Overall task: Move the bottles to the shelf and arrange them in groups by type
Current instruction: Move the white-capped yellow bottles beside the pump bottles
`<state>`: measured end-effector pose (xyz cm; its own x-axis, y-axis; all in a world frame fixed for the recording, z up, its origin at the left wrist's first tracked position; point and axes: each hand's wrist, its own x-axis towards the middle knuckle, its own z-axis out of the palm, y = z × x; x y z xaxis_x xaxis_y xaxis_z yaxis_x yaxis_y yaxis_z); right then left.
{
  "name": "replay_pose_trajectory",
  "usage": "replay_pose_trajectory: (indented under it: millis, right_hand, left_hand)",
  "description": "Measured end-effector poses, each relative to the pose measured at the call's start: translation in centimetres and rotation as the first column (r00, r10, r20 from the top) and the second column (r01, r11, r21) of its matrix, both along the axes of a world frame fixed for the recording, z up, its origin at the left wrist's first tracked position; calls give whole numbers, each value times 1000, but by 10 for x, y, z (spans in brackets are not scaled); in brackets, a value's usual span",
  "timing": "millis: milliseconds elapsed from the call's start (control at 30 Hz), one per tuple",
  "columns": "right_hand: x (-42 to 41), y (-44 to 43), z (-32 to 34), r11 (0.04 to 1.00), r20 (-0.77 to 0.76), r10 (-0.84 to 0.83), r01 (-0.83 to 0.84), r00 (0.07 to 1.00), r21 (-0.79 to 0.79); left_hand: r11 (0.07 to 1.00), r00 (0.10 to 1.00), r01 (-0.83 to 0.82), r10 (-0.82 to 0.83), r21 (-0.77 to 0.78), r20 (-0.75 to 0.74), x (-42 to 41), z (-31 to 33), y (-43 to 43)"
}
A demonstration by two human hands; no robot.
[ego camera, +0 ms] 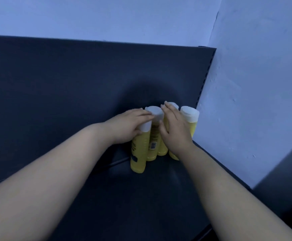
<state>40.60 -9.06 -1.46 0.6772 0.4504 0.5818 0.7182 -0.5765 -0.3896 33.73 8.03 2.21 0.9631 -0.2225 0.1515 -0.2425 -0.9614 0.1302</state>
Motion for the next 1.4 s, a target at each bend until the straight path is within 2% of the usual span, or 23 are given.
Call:
replay_pose_trajectory:
  millis: [133,233,333,433,500,600,633,733,900,1033,1133,1267,1400]
  right_hand:
    - [16,14,16,993,-151,116,-113,982,30]
    - [26,24,17,980,-116,136,-151,984,-131]
    - [27,27,23,956,-34,60,-67,998,-286]
    - [19,27,35,904,-35,-33,15,999,-426]
    - [11,30,42,880,-32,-130,100,991,-464]
    - [5,32,50,846,124,-200,235,972,-478]
    - [5,31,50,852,138,-161,208,977,-481]
    - [6,29,45,853,39,-21,38,999,-520]
    - [5,20,41,800,26,-225,200,974,-565]
    - [-6,26,38,883,-142,-181,97,973,-460]
    - [-11,30,29,929,-101,-106,62,989,-365]
    - [-8,31,24,947,-39,-104,87,994,-308]
    - [2,27,21,961,-39,-111,97,993,-260]
  left_hand:
    - [999,999,-36,36,19,23,5,6,-1]
    - [986,987,-158,158,-52,2,0,4,1]
    - [964,963,-267,267,-14,21,-9,1,-1]
    - [952,951,-305,303,21,55,-17,1,-8]
    - [943,942,-331,329,33,60,-23,1,-9]
    - [935,934,-354,353,5,47,-32,3,-7]
    - [936,935,-352,352,-15,47,-34,3,-6]
    - [937,936,-339,345,-79,72,-40,0,-8]
    - [914,896,-403,406,-56,177,-43,-10,-21]
    - [878,868,-454,475,-153,145,-43,-9,-25]
    - [854,841,-492,516,-167,164,-43,-10,-29]
    - [857,833,-501,515,-122,203,-43,-10,-32]
    - [818,796,-548,574,-175,191,-37,-16,-30]
